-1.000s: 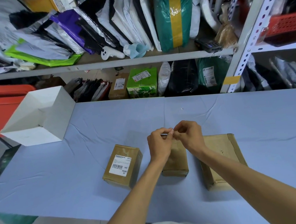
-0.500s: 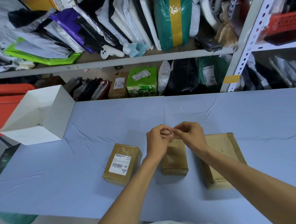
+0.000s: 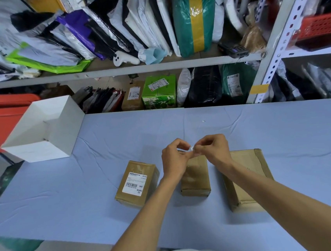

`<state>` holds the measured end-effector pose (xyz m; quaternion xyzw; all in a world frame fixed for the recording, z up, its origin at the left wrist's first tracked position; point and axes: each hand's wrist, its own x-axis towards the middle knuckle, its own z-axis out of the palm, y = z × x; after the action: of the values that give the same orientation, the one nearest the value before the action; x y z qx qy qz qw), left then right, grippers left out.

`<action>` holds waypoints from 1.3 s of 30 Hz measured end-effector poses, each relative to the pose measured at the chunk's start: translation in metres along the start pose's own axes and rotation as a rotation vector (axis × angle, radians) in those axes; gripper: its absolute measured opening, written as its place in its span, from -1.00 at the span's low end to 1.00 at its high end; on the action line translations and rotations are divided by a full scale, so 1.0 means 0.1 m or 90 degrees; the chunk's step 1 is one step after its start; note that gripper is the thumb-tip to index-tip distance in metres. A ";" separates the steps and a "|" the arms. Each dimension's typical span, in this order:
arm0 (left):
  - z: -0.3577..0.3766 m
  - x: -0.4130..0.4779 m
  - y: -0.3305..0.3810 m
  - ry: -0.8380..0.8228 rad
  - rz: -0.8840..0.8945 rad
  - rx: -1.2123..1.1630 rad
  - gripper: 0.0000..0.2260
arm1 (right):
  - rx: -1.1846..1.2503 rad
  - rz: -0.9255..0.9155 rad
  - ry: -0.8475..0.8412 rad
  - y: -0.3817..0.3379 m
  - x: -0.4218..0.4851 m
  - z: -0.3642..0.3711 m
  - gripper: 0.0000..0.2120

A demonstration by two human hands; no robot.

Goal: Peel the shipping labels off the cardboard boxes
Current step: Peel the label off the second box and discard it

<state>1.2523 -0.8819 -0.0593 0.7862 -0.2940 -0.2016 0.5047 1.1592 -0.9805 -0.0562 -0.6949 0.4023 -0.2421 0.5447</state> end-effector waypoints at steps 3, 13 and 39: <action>0.00 0.00 -0.01 -0.016 0.024 -0.010 -0.87 | 0.074 0.019 0.014 0.01 -0.01 0.01 -0.91; -0.07 -0.05 -0.03 0.017 0.060 -0.038 -0.94 | 0.130 -0.002 -0.131 -0.03 0.00 -0.06 -0.89; -0.10 0.00 0.01 0.041 -0.028 -0.051 -0.74 | -0.018 -0.048 -0.143 -0.05 0.06 -0.05 -0.84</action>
<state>1.2582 -0.8756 -0.0543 0.7776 -0.2523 -0.1989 0.5404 1.1602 -0.9874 -0.0506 -0.7401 0.3156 -0.1774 0.5667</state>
